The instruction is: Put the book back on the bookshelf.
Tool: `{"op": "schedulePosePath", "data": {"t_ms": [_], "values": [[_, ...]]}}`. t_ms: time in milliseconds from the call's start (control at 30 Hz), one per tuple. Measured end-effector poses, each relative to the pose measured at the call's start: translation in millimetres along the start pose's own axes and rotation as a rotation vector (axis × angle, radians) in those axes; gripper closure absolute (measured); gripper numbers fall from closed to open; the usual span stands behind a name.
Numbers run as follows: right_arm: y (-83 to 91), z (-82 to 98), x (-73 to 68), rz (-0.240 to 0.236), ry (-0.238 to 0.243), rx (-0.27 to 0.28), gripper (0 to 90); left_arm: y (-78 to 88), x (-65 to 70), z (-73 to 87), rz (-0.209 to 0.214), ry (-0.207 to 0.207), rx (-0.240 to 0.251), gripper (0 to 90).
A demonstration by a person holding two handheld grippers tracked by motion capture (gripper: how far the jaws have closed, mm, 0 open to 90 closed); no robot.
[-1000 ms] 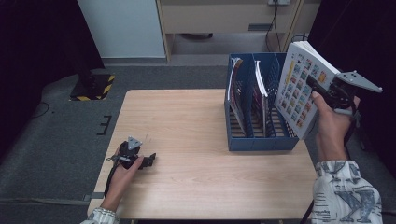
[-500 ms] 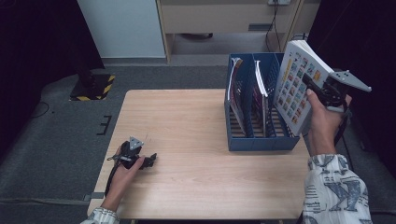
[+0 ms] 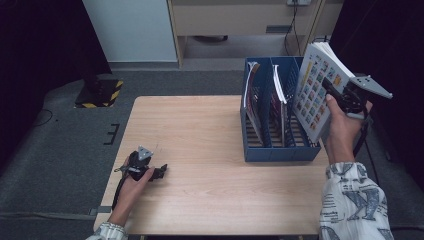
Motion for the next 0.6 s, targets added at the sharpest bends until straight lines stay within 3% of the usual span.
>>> {"op": "schedulePosePath", "data": {"t_ms": [600], "values": [[-11.0, 21.4, -1.8, 0.011, -0.006, 0.020, 73.9, 1.3, -0.8, 2.2, -0.003, 0.005, -0.010, 5.1]]}}
Point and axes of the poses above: each handheld gripper's, and its own axes: y roughly backward along the jaws, z roughly out of its underside, x roughly to its right, the point moved 5 cm from there along -y, roughly forward along the jaws, and after that the axes turned 3 degrees about z, right-handed, at the moved point
